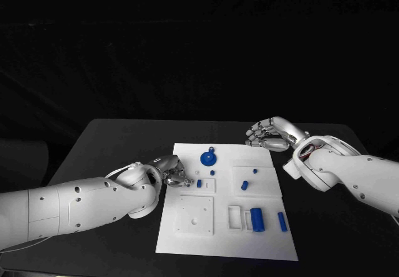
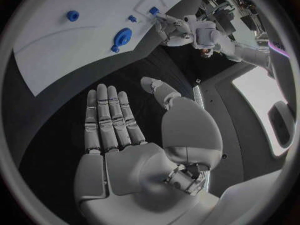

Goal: Assemble the parts on the task board

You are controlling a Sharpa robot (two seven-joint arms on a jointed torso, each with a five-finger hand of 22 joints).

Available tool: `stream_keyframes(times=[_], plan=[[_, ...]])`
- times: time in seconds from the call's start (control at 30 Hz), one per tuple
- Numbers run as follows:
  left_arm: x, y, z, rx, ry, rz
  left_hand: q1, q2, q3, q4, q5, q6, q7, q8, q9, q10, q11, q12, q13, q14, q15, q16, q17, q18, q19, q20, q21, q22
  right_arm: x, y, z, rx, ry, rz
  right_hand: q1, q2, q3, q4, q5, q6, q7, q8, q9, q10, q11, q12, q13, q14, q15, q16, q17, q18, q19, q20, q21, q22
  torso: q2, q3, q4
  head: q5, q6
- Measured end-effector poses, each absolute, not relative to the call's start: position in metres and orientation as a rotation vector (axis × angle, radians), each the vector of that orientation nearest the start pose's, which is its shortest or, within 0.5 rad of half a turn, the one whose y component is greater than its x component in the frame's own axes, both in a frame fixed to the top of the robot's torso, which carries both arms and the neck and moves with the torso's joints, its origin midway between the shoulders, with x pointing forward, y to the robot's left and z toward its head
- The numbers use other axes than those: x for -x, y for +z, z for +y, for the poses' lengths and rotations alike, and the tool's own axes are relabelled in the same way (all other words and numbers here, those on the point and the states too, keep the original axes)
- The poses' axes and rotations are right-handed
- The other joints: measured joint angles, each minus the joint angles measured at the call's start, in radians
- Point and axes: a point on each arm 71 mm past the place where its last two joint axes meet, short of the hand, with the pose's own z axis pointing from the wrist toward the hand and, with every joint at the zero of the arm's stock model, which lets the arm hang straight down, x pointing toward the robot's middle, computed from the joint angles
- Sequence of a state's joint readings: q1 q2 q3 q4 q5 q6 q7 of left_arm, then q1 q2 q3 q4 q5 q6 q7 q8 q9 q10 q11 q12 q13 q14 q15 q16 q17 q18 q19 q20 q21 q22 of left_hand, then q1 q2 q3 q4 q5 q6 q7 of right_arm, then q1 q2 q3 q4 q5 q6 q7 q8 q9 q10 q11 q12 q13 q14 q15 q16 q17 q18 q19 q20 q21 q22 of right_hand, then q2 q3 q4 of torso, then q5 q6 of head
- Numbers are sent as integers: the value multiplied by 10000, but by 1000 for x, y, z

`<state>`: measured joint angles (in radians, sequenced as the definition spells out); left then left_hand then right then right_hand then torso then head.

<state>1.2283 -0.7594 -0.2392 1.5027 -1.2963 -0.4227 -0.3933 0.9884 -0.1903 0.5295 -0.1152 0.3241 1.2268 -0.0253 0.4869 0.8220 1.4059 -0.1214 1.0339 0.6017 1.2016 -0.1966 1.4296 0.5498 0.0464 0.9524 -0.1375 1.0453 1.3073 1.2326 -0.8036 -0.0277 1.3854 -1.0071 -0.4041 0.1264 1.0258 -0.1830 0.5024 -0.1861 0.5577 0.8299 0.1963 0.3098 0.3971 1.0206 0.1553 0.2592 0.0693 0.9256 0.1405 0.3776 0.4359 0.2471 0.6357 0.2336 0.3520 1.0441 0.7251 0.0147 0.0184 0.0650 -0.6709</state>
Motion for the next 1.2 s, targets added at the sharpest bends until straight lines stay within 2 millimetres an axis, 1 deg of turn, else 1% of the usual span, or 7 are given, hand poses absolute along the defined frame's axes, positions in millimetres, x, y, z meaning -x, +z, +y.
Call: stream_keyframes(times=[0.23,0.97,1.03,1.13,1.2], plan=[[-471,-246,190,1119,-4529,18653,-4,4,-13,-13,-1,0,0,0,-4,2,1,0,0,-21,-20,0,0,0,0,0,0,0,-518,-164,-222,-2072,9140,15496,0,0,0,0,0,0,0,0,-7,0,0,0,0,0,0,0,0,0,0,0,0,0,-1,-5,4,-2,-16],[-471,-247,190,1141,-4546,18754,32,-32,-12,-13,14,-1,-1,-37,13,19,19,0,-14,-21,-21,0,-15,0,0,0,0,6,-518,-164,-222,-2075,9135,15497,0,0,-29,29,0,0,0,0,-8,-1,0,-39,0,0,0,0,1,0,0,0,0,7,-1,-1,0,-3,-29],[-471,-247,190,1175,-4553,18774,32,-32,-7,-8,-46,-1,-1,-38,0,20,20,0,-34,-21,-21,0,-30,0,0,0,0,6,-518,-164,-222,-2075,9134,15497,0,0,-28,28,0,0,0,0,-7,-1,0,-39,0,0,0,0,1,0,0,0,0,7,-2,2,0,-3,-28],[-471,-247,191,1231,-4565,18808,32,-31,163,162,-237,-1,-1,-81,-28,20,20,0,-77,-20,-20,-13,-52,0,0,0,0,5,-518,-164,-222,-2076,9134,15497,0,0,-28,28,0,0,0,0,-7,-1,0,-39,0,0,0,0,-8,0,0,0,0,17,-2,4,-1,-3,-27],[-471,-247,191,1261,-4573,18830,32,-31,282,280,-270,-1,-1,-108,-36,20,20,0,-97,-19,-19,-40,-64,1,0,0,0,5,-518,-164,-222,-2076,9135,15497,0,0,-28,28,0,0,0,0,-7,-1,0,-39,0,0,0,0,-8,0,0,0,0,17,-2,4,-2,-3,-21]])
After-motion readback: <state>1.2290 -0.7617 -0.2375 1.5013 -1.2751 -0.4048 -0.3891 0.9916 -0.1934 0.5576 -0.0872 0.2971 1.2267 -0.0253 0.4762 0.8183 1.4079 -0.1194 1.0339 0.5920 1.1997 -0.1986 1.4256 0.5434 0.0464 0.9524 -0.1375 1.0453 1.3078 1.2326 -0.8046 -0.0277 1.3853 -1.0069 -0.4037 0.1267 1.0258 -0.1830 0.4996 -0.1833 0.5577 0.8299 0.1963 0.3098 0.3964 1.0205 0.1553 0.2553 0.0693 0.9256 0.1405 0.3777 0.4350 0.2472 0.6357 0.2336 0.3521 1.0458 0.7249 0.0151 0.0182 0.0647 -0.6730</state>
